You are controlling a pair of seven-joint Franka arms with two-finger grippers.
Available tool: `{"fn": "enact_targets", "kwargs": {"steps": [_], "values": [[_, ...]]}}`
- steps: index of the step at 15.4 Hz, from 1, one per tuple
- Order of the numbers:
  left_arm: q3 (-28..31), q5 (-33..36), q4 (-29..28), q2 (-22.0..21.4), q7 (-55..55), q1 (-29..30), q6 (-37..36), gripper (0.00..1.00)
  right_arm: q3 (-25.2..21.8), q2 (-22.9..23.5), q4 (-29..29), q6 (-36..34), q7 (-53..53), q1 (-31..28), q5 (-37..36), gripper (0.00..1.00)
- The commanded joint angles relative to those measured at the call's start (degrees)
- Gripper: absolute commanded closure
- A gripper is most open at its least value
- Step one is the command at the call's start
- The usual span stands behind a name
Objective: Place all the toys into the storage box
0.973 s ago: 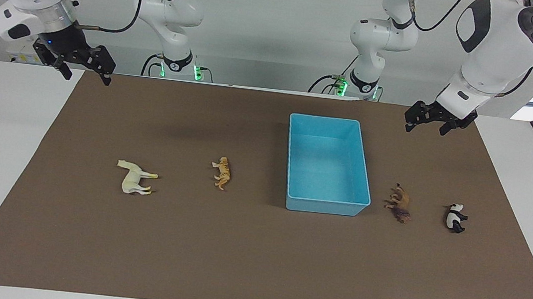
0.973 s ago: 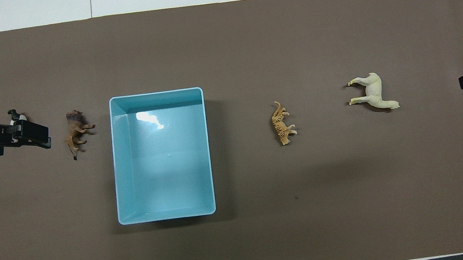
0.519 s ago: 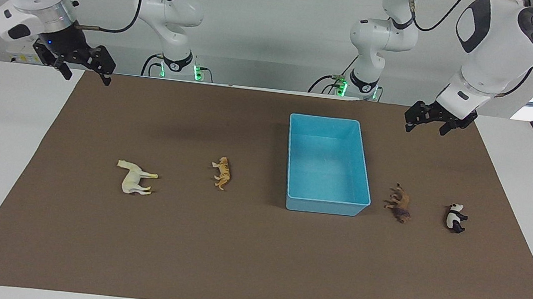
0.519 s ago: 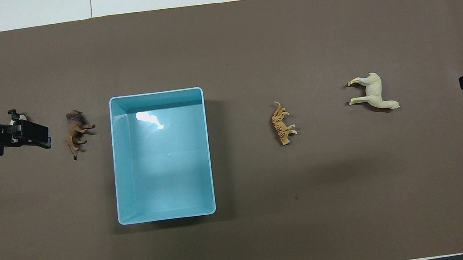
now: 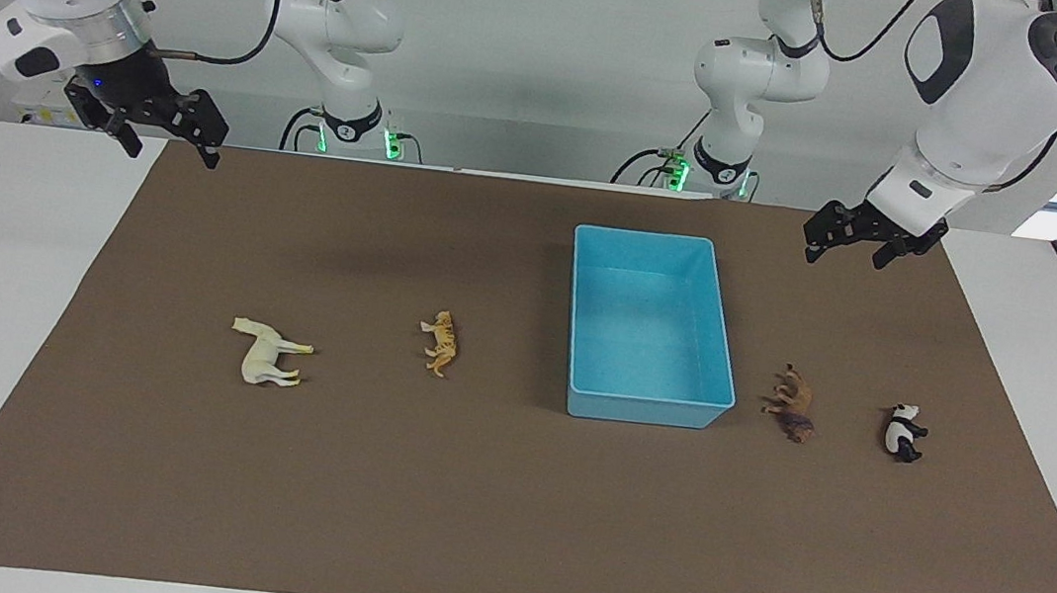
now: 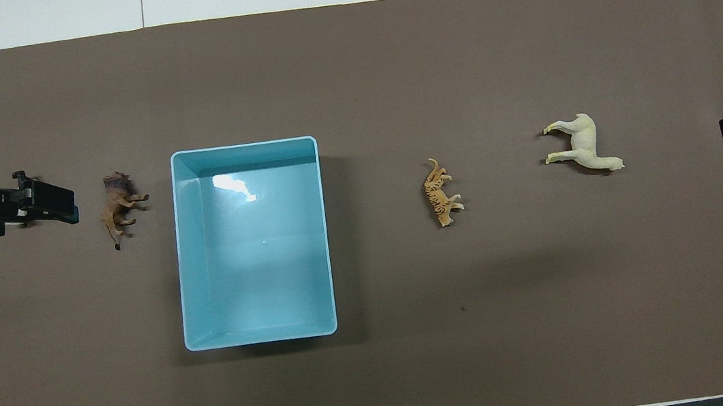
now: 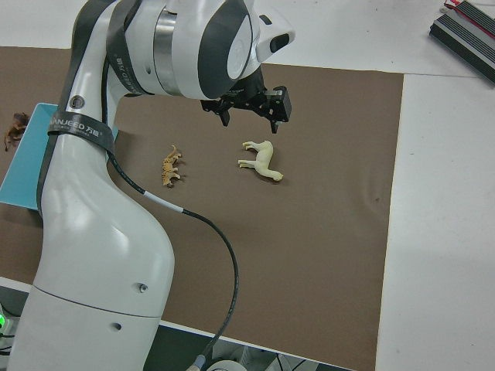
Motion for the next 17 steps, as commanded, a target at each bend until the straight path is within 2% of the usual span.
{"fn": "enact_targets", "kwargs": {"steps": [1, 4, 6, 9, 12, 14, 17], "values": [[0.22, 0.85, -6.34, -2.04, -0.94, 1.67, 8.71, 0.00, 0.57, -1.09, -1.12, 0.95, 0.57, -1.57, -1.09, 0.00], [0.22, 1.21, -9.08, 1.55, -0.85, 3.61, 18.11, 0.00, 0.66, -1.71, -2.78, 1.13, 0.83, -1.48, -0.22, 0.00], [0.22, 1.21, -11.88, 3.75, -0.94, 4.75, 24.95, 0.00, 0.83, -2.24, -5.32, 6.63, 0.66, -0.60, 0.05, 0.00], [0.22, 1.21, -17.06, 8.41, -1.46, 4.32, 37.09, 0.00, 1.10, -4.52, -14.11, 14.38, 0.23, -0.43, 0.05, 0.00], [0.22, 1.21, -24.09, 9.47, -0.85, 4.84, 47.55, 0.00, 1.19, -0.85, -19.39, 22.28, -3.03, 0.63, 0.14, 0.00], [0.22, 1.21, -23.94, 12.80, -1.29, 4.15, 49.51, 0.00, 1.19, 4.16, -20.19, 29.66, -1.11, 0.80, 0.14, 0.00], [0.22, 1.21, -23.67, 14.66, -1.29, 4.23, 50.57, 0.00, 1.19, 7.77, -23.43, 36.96, 3.73, 2.82, 0.14, 0.00]]}}
